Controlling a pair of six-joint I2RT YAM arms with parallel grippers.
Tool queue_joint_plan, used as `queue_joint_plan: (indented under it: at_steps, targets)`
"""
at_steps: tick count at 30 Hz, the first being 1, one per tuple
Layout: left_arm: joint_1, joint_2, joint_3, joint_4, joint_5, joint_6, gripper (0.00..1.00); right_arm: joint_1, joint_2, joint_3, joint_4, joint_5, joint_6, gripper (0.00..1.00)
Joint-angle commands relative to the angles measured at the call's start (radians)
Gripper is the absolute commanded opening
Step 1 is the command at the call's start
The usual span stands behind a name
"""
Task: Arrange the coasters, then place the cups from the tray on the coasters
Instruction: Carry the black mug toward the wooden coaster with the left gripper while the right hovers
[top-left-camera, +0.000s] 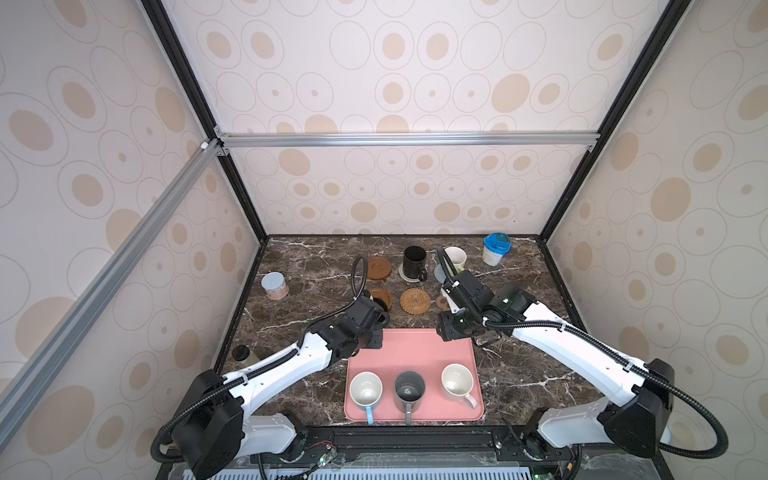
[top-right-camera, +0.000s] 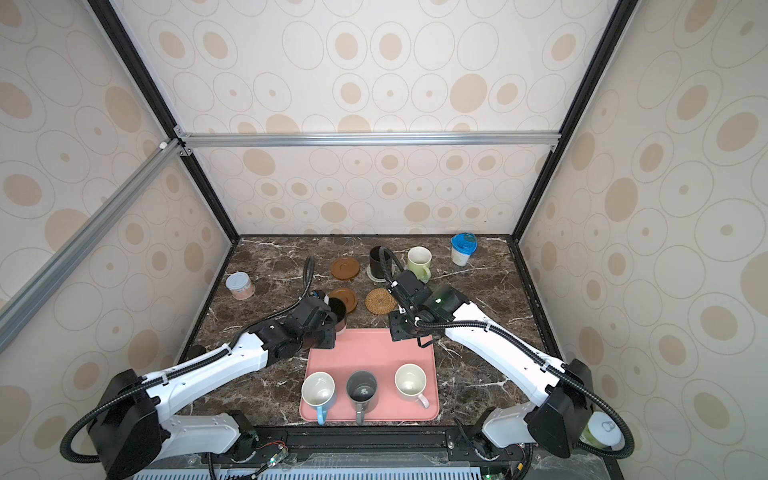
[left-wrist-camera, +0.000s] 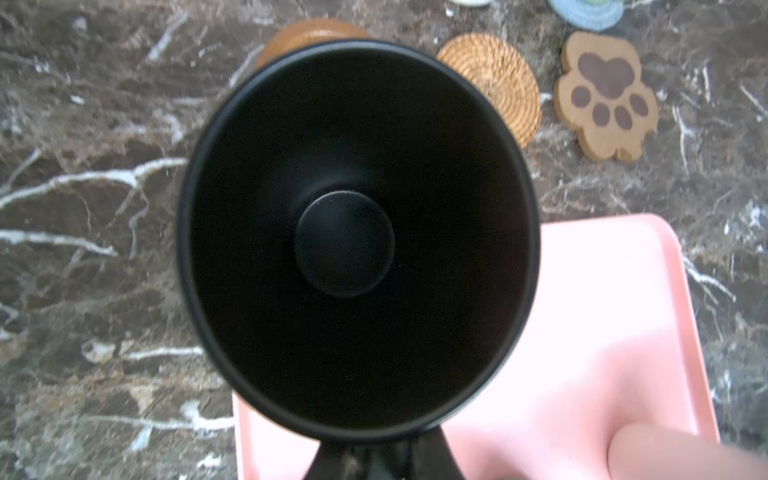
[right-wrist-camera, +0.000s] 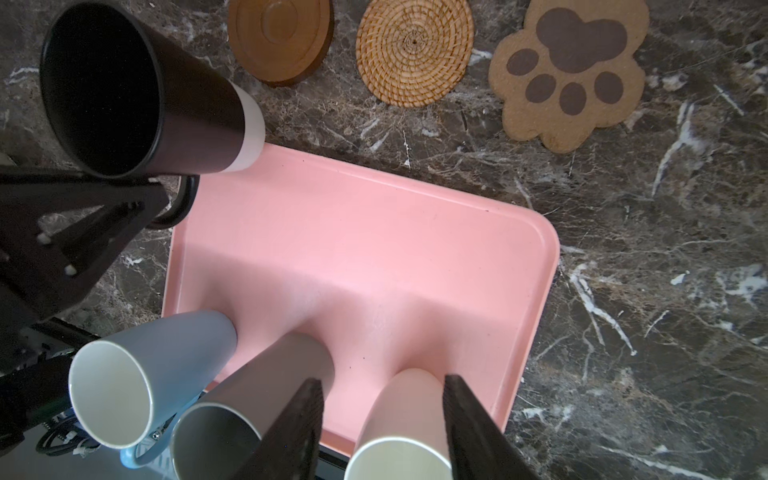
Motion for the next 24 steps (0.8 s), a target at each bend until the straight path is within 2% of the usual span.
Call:
queue_joint_plan:
  at_steps: [1,10,24]
  targets:
    - [0.028,0.037,0.123,0.104,-0.067,0.001,0.05,0.006,-0.039,-0.015,-0.029,0.032,-0.022,0.51]
    - [0.116,0.205,0.320,0.101,-0.073,0.042,0.05,0.006,-0.108,-0.053,-0.045,0.043,-0.059,0.51]
    - [0.197,0.513,0.625,0.072,-0.084,0.029,0.05,0.006,-0.257,-0.198,-0.017,-0.065,-0.035,0.51]
